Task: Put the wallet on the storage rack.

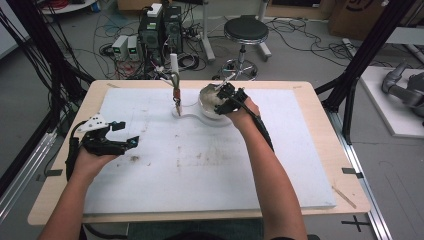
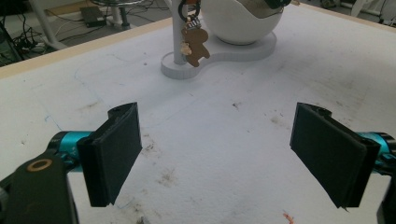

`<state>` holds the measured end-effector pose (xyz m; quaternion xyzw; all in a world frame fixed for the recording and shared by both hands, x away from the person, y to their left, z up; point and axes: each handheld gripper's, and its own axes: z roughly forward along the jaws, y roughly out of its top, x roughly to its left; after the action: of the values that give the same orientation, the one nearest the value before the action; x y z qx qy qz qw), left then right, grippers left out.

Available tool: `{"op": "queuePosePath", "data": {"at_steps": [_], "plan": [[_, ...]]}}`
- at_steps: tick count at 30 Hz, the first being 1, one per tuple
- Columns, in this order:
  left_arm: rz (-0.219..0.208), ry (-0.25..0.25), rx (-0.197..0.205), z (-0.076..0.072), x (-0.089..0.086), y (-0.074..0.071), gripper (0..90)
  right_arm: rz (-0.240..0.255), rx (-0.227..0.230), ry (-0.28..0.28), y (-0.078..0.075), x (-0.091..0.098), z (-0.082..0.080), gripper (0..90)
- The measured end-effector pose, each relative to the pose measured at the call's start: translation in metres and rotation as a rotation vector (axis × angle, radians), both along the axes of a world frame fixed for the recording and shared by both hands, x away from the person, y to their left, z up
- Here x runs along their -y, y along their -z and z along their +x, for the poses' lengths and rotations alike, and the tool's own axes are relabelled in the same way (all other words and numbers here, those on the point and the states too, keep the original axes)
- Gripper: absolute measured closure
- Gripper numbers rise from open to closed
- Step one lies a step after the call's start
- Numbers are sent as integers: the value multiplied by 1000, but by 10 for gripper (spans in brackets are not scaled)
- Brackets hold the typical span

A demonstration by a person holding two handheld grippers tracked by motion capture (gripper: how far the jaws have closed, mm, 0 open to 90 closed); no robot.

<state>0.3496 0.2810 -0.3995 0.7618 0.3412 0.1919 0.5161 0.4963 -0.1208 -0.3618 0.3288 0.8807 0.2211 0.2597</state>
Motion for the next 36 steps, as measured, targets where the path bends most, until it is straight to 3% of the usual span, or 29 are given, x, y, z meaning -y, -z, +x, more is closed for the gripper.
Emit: {"op": "queuePosePath", "data": {"at_steps": [4,9,15,21,23,24,28,31,36], "plan": [[-4,-1,1,0,0,0,163,12,0,-1,-1,0,-1,329],[-4,-1,3,0,0,-1,163,33,37,-7,-8,0,-7,292],[-10,8,9,0,1,-1,163,88,52,-27,-17,8,-20,269],[-13,9,13,2,2,-2,163,96,27,-35,-20,14,-32,247],[-11,13,11,3,3,-2,163,118,50,-57,-22,19,-39,247],[-13,15,11,4,4,-2,163,157,59,-57,-24,25,-47,247],[-15,17,8,7,6,-1,163,167,48,-51,-25,33,-54,239],[-25,25,13,9,9,-1,164,219,64,-55,-25,47,-66,217],[-28,32,6,14,13,-1,164,239,66,-67,-22,59,-80,216]]}}
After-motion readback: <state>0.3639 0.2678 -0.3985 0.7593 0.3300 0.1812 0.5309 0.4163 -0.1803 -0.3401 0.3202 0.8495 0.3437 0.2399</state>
